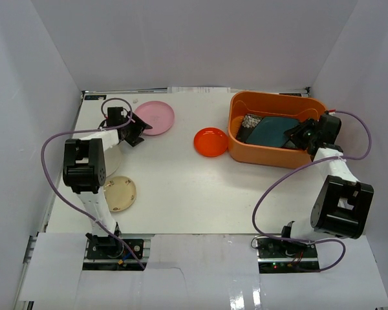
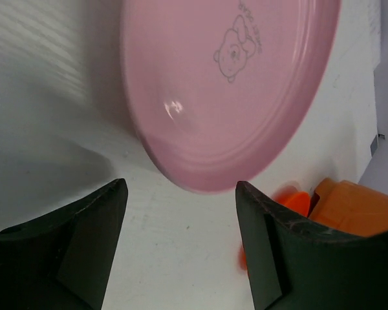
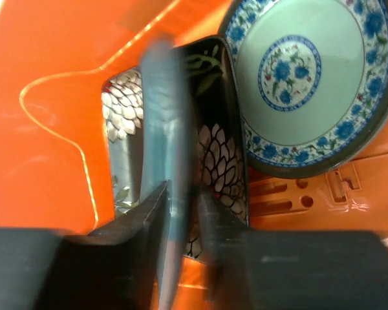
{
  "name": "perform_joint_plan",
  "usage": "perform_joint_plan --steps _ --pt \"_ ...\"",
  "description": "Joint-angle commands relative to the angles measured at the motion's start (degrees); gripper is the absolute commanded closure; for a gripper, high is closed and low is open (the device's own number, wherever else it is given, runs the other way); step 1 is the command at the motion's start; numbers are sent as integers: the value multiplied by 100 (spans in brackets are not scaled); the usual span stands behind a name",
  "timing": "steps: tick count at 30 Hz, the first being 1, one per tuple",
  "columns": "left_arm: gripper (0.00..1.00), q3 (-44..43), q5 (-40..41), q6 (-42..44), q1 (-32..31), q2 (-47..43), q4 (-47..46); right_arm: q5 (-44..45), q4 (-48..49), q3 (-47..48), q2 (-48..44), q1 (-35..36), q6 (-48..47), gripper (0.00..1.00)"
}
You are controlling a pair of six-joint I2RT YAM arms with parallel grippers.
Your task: Place the plates into the plastic bin on the countertop
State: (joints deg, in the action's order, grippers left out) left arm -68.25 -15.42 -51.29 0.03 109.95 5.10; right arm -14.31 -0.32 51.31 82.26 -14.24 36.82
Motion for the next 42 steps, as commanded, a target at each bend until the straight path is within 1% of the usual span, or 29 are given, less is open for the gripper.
perform_joint_plan --steps 1,2,4,5,6,7,8,9,10,11,12,13,14,18,20,23,24,25,26,27,28,29,30,32,33,35,36,40,42 --pt "23 -469 197 198 172 263 209 -64 849 108 -193 9 -96 60" --pt "26 -627 310 207 173 368 263 -29 806 46 -245 9 -122 43" --pt "32 -681 373 207 190 597 281 103 788 -33 -359 9 -201 26" --pt "37 -716 399 198 199 650 263 138 779 -59 -499 9 -236 13" --pt "40 -734 443 163 199 737 228 191 692 -86 -587 18 -306 9" --pt "44 -742 461 163 199 773 202 191 665 -112 -684 18 -342 7" --pt "56 -760 478 154 208 817 184 191 604 -191 -920 26 -377 3" --pt "65 -751 496 137 208 861 167 200 586 -235 -1070 44 -395 2" --pt "74 -743 496 128 199 879 132 191 577 -296 -1350 53 -421 3" --pt "81 -699 479 128 199 888 105 165 568 -358 -1492 70 -430 5" --pt "92 -673 444 119 208 896 87 113 524 -463 -1624 70 -447 6" --pt "97 -637 426 119 199 870 35 77 515 -516 -1764 114 -465 7" --pt "100 -594 408 128 199 861 8 34 515 -578 -2001 141 -465 9" --pt "100 -208 329 163 208 564 -123 -352 375 -797 -2477 368 -465 10" --pt "100 -40 189 137 225 177 -238 -493 392 -938 -2740 588 -491 10" --pt "100 329 -118 14 225 -596 -457 -731 357 -974 -2891 1351 -570 10" --pt "100 425 -232 -30 234 -815 -684 -766 348 -939 -2891 1945 -649 10" --pt "100 679 -486 -74 217 -1044 -764 -749 305 -834 -2856 2230 -667 10" --pt "100 820 -601 -109 147 -1507 -852 -723 304 -763 -2812 2476 -685 10" --pt "100 944 -663 -75 103 -1747 -888 -610 295 -676 -2760 2966 -720 10" --pt "100 1067 -699 -5 85 -1967 -897 -539 278 -570 -2611 3197 -746 10" --pt "100 1320 -812 153 -255 -2413 -880 -469 191 -334 -2514 3399 -790 10" --pt "100 1462 -857 198 -336 -2643 -810 -337 120 -202 -2400 3776 -921 10" --pt "100 1961 -1023 233 -564 -3083 -792 -152 41 158 -2040 4068 -1010 10" --pt "100 2095 -1085 277 -653 -3485 -731 -73 -142 247 -1925 4278 -1027 10" --pt "100 2437 -1060 347 -889 -3874 -564 -72 -118 379 -1644 4455 -1010 10" --pt "100 2526 -990 426 -978 -4215 -380 -72 -39 458 -1495 4613 -993 10" --pt "100 2869 -761 593 -1347 -4842 -10 -362 164 687 -1012 4921 -1001 10" --pt "100 3001 -769 620 -1401 -5018 148 -91 137 731 -800 5045 -1045 9"
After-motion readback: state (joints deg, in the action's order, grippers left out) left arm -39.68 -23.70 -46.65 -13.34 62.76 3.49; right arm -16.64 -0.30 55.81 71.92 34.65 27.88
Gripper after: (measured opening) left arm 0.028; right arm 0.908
